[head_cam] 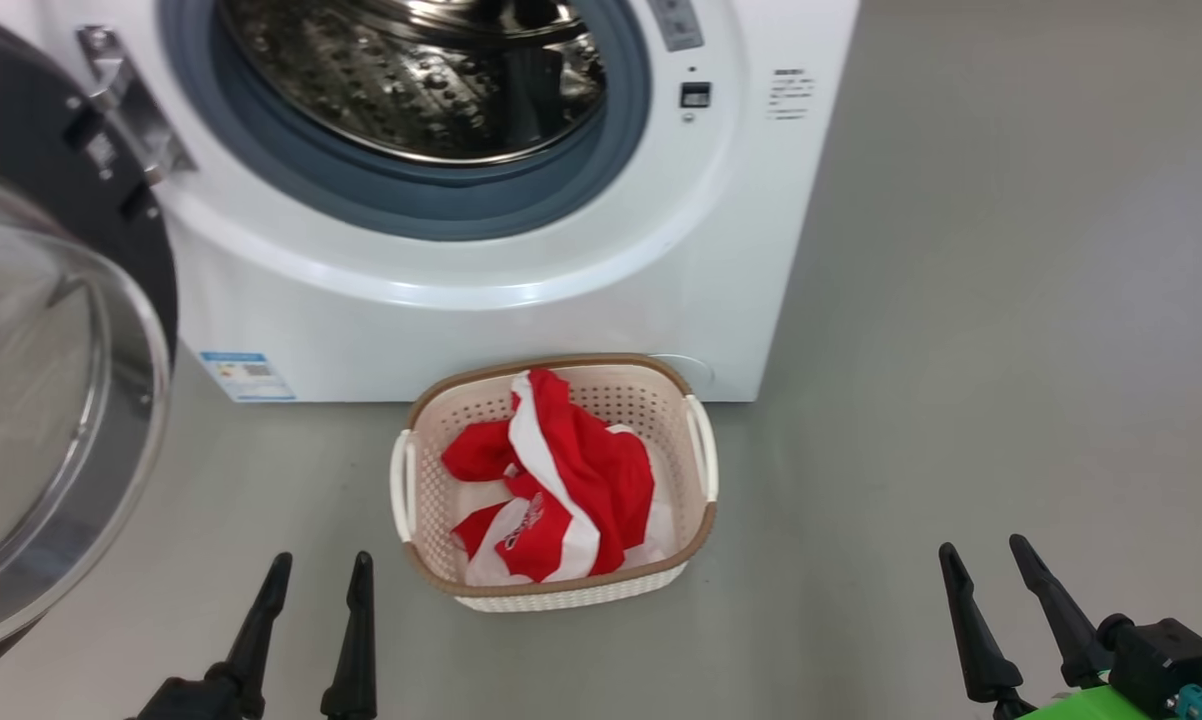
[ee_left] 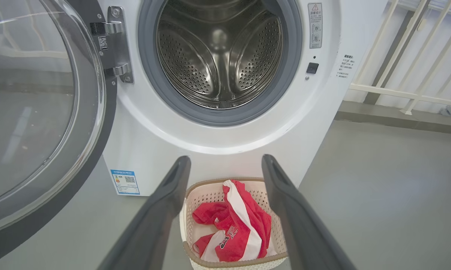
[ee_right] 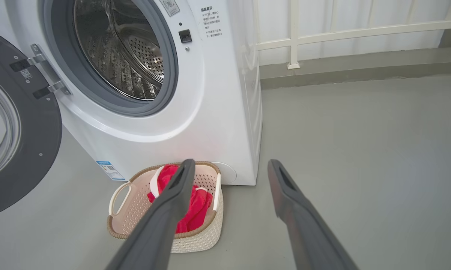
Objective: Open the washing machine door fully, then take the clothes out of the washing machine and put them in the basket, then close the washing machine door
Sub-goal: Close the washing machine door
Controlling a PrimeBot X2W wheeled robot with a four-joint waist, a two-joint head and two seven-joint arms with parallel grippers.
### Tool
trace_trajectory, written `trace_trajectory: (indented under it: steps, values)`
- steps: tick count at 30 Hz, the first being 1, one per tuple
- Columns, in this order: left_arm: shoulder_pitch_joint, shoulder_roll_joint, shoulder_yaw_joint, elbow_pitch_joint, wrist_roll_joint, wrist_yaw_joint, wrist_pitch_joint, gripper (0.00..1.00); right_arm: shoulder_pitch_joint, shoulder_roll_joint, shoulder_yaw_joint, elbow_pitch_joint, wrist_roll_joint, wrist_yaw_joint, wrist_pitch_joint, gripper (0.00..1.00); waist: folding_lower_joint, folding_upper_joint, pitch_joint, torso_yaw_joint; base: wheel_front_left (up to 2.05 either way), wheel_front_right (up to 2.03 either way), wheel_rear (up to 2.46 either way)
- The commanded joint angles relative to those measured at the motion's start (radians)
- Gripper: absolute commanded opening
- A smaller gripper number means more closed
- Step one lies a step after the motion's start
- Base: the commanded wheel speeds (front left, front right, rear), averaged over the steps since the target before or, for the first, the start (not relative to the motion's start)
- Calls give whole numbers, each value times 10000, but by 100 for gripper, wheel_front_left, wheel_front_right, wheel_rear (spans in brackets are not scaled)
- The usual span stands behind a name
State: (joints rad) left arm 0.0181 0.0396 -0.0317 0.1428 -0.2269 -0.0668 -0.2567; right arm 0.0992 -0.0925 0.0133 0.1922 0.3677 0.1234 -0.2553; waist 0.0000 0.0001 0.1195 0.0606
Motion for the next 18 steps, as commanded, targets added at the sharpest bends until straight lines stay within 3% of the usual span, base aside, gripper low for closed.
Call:
trace_trajectory:
  steps: [1,18]
  values:
    - [-215,106,237,-171,-159,141,-51,100,-78,-232,247,-242,-69,73,-65,100,0,-1,-1,424,0,0,0]
    - [50,106,-416,-172,-763,676,-51,100,23,-537,452,-233,-74,73,-65,100,0,-1,-39,2728,0,0,0]
